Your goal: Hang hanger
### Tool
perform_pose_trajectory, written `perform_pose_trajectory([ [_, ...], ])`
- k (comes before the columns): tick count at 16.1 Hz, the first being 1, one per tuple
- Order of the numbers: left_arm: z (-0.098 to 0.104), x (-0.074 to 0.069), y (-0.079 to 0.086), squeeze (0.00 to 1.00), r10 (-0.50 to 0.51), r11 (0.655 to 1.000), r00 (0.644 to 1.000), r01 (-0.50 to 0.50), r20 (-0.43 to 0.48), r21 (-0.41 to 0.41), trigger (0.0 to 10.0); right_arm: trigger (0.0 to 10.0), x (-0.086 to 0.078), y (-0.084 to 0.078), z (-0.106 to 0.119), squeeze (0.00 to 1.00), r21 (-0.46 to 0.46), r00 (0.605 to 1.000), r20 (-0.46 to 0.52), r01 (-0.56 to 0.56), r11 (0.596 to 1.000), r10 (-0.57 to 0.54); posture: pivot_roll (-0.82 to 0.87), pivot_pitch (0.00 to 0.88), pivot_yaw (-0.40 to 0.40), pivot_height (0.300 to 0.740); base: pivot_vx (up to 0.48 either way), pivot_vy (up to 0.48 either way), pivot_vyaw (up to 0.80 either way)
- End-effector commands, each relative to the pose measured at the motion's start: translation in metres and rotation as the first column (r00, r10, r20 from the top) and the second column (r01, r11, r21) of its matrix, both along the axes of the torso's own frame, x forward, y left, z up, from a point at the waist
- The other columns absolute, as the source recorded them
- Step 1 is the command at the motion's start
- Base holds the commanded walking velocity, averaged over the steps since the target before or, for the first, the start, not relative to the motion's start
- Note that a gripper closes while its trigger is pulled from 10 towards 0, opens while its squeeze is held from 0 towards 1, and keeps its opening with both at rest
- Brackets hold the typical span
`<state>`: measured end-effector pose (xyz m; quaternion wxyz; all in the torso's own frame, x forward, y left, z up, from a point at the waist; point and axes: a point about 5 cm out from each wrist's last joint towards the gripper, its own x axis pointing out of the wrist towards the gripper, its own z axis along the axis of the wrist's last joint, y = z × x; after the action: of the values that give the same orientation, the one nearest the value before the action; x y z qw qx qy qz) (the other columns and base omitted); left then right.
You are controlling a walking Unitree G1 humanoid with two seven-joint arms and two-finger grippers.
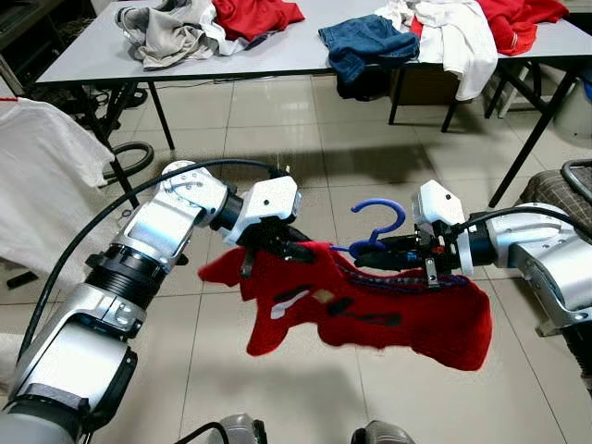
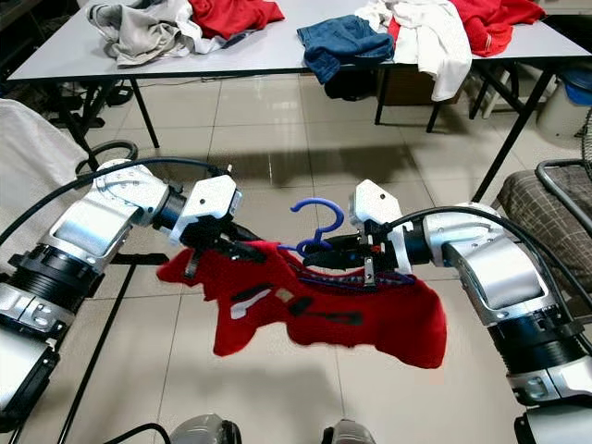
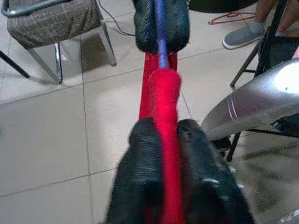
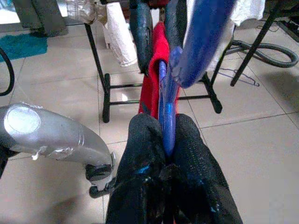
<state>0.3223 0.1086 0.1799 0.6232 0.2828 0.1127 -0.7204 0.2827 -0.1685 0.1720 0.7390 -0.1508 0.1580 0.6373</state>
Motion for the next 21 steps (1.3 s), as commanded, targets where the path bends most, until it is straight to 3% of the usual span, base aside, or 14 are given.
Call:
perform_pose_trajectory([
  [1, 0.002, 0.003, 0.008, 0.97, 0.012, 1.000, 1.000, -0.013, 0.029, 0.028, 10.0, 0.0, -0.001, -0.002, 0.008, 0.00, 0.020, 1.000, 0.022, 0.005, 1.000, -0.005, -0.16, 0.000, 0.051, 0.740, 0.000, 0.000, 0.00],
  [2, -0.001, 0.005, 0.015, 0.00, 0.044, 0.997, 0.998, -0.046, 0.048, 0.060, 10.0, 0.0, -0.003, -0.005, 0.011, 0.00, 0.032, 1.000, 0.023, 0.005, 0.999, -0.006, -0.16, 0.000, 0.050, 0.740, 0.000, 0.000, 0.00],
  [7, -0.009, 0.009, 0.041, 0.00, 0.108, 0.987, 0.993, -0.114, 0.054, 0.117, 10.0, 0.0, -0.008, -0.015, 0.019, 0.00, 0.043, 1.000, 0.021, 0.014, 0.999, -0.015, -0.16, 0.000, 0.050, 0.740, 0.000, 0.000, 0.00],
  [12, -0.017, 0.008, 0.074, 0.00, 0.221, 0.969, 0.975, -0.220, 0.009, 0.114, 10.0, 0.0, -0.015, -0.026, 0.023, 0.00, 0.051, 0.999, 0.009, 0.036, 0.998, -0.037, -0.16, 0.000, 0.050, 0.740, 0.000, 0.000, 0.00],
  [14, -0.020, 0.008, 0.078, 0.00, 0.237, 0.966, 0.972, -0.234, -0.009, 0.106, 10.0, 0.0, -0.016, -0.027, 0.024, 0.00, 0.057, 0.999, 0.006, 0.036, 0.998, -0.037, -0.16, 0.000, 0.050, 0.740, 0.000, 0.000, 0.00],
  [15, -0.023, 0.007, 0.078, 0.00, 0.241, 0.967, 0.970, -0.238, -0.023, 0.090, 3.5, 0.0, -0.017, -0.027, 0.024, 0.00, 0.058, 0.999, 0.004, 0.034, 0.998, -0.034, -0.16, 0.000, 0.050, 0.740, 0.000, 0.000, 0.00],
  [16, -0.023, 0.007, 0.077, 0.00, 0.239, 0.968, 0.971, -0.236, -0.028, 0.086, 0.0, 0.0, -0.017, -0.027, 0.024, 0.00, 0.058, 0.999, 0.003, 0.034, 0.998, -0.034, -0.16, 0.000, 0.050, 0.740, 0.000, 0.000, 0.00],
  [21, -0.032, 0.004, 0.076, 0.00, 0.237, 0.969, 0.970, -0.232, -0.054, 0.079, 0.0, 0.0, -0.018, -0.027, 0.025, 0.00, 0.064, 0.999, -0.001, 0.034, 0.997, -0.034, -0.16, 0.000, 0.049, 0.740, 0.000, 0.000, 0.00],
])
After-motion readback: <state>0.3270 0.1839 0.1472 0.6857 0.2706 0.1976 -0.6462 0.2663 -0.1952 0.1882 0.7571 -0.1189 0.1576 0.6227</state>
